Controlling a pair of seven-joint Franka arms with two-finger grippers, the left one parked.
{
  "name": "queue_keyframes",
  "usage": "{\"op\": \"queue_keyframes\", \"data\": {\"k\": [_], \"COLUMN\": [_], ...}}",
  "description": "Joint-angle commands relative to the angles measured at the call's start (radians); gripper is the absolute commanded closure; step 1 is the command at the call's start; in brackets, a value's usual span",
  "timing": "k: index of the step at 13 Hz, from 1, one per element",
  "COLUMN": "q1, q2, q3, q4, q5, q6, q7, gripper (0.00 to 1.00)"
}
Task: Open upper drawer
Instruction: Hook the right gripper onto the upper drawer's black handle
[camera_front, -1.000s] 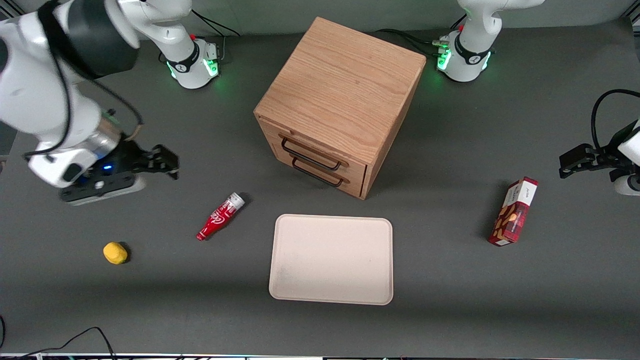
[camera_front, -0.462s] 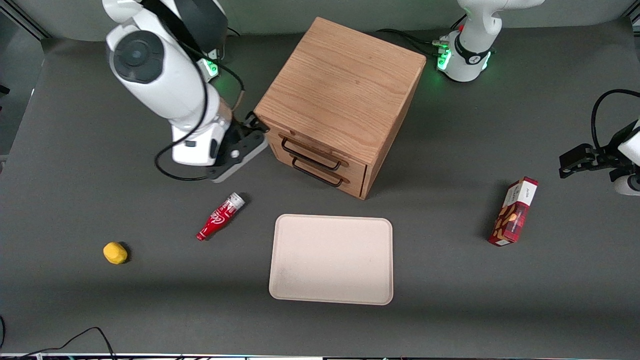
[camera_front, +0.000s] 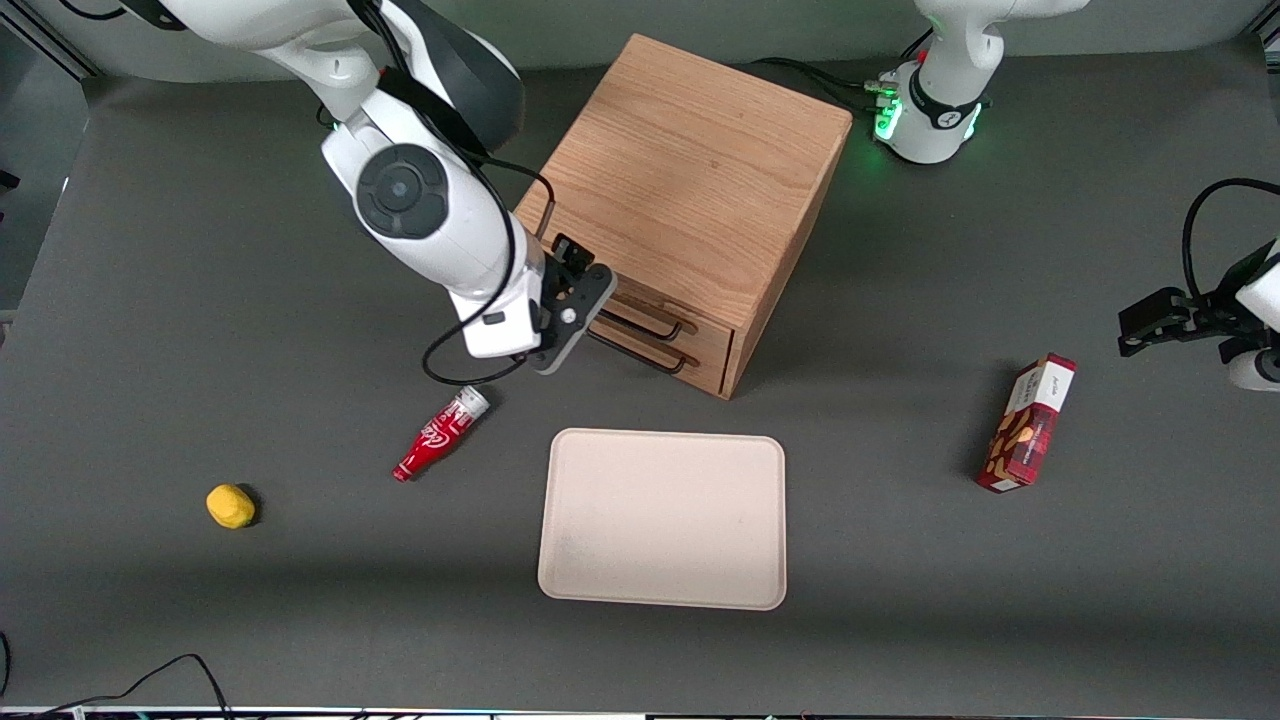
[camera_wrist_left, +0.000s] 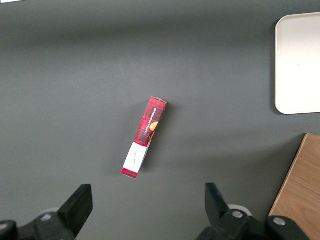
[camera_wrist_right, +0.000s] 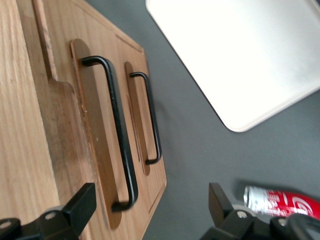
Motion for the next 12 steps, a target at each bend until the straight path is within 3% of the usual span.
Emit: {"op": "queue_keyframes", "data": {"k": [1,12], "q1": [0.001,0.0], "q2": [0.065,0.174], "q3": [0.041,0.041], "q4": [0.031,0.004], "q5": [0.016,-0.013], "q6": [0.023,0.159], "q7": [-0.044,-0.13], "gripper": [0.0,0.0]}}
